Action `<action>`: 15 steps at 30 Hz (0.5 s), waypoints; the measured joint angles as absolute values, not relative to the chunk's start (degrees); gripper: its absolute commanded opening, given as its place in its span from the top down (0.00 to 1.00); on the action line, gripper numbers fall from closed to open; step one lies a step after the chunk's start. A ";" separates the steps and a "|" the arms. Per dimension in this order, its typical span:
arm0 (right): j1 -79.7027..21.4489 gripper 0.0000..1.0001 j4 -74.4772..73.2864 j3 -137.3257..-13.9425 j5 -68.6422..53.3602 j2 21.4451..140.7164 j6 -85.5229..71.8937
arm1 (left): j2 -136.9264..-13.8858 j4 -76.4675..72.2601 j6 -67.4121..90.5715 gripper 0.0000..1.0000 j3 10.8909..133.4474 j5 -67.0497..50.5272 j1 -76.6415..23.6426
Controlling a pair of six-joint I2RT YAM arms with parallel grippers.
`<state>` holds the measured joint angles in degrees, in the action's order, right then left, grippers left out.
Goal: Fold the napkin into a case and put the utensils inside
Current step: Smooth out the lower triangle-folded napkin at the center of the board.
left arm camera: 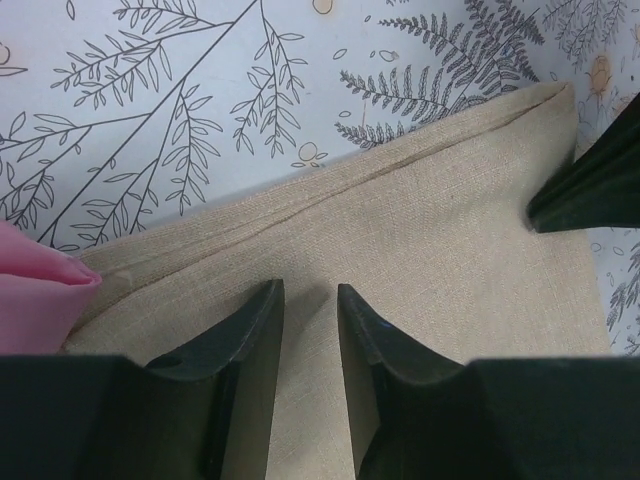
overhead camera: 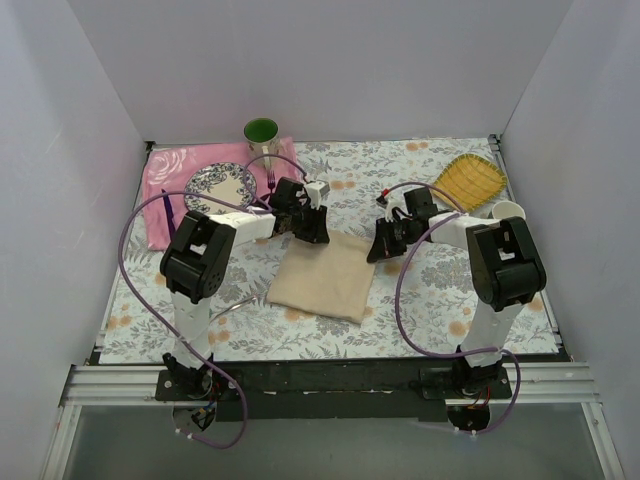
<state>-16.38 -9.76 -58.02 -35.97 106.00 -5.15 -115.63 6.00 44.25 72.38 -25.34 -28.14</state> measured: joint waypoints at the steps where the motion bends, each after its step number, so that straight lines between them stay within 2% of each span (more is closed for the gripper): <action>1: -16.38 0.83 -9.96 -57.74 -35.99 105.60 -4.69 | -115.74 6.17 44.40 0.72 72.60 -25.21 -28.05; 4: -16.38 0.81 -11.92 -57.39 -36.25 103.96 -3.33 | -115.85 6.96 44.66 0.69 73.03 -25.06 -28.01; 9: -16.43 0.77 -11.86 -57.78 -39.20 100.25 -4.62 | -113.19 3.92 44.84 0.56 68.45 -29.65 -27.42; 15: -17.06 0.77 -8.14 -61.80 -42.35 100.25 -8.88 | -106.96 4.43 44.82 0.50 65.69 -36.38 -27.09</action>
